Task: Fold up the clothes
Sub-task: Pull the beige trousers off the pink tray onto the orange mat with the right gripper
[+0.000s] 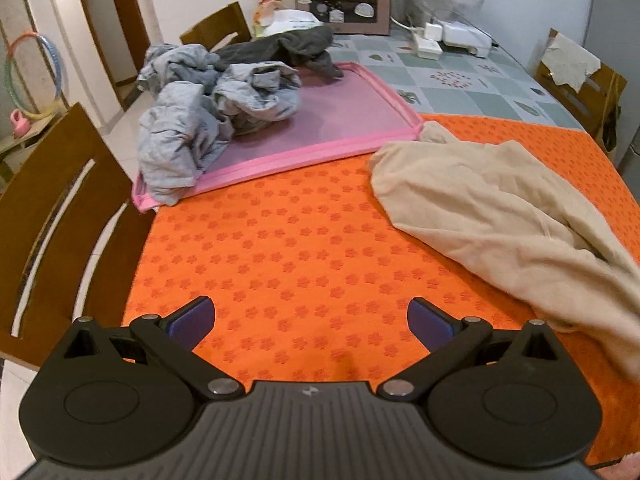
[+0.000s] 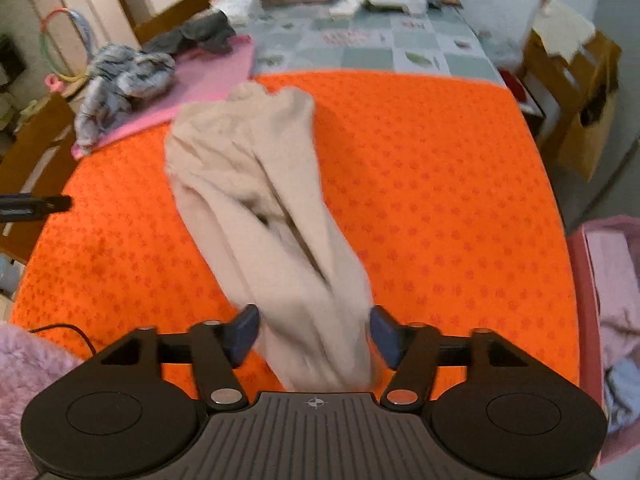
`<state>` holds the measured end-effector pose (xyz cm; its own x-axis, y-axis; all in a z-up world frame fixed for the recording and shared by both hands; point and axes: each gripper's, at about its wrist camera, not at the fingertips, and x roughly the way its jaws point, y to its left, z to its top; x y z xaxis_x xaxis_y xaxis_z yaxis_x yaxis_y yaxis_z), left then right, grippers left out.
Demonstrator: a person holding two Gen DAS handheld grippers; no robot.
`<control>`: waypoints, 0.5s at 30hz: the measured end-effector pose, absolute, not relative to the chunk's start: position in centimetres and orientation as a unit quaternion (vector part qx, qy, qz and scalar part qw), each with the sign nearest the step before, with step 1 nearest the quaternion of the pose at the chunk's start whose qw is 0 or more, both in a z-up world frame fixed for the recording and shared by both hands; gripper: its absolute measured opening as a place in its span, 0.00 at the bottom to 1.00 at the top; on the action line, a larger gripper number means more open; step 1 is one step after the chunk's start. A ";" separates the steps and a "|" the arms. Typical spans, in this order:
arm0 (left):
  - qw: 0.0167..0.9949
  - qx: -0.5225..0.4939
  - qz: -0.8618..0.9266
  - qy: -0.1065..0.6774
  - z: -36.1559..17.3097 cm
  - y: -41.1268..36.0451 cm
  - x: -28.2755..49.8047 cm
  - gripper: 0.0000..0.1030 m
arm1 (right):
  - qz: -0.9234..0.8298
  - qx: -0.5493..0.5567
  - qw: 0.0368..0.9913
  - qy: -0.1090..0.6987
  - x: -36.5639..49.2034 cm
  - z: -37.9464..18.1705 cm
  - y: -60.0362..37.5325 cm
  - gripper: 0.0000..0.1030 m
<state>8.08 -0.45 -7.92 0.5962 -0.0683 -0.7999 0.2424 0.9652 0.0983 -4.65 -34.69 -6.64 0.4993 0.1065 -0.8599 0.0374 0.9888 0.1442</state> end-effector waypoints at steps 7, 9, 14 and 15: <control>0.886 0.086 -0.108 0.443 -9.1 -2.3 9.6 1.00 | 0.054 0.050 0.880 0.470 -0.5 -5.2 -34.7 0.76; 0.885 0.088 -0.116 0.442 -9.5 -3.1 10.1 1.00 | 0.052 0.052 0.878 0.473 1.2 -5.7 -35.0 0.76; 0.879 0.087 -0.139 0.447 -10.2 -4.8 11.2 1.00 | 0.058 0.055 0.868 0.491 4.8 -7.9 -35.8 0.76; 0.878 0.084 -0.141 0.449 -10.2 -5.1 11.5 1.00 | 0.059 0.058 0.865 0.494 5.5 -8.3 -35.9 0.75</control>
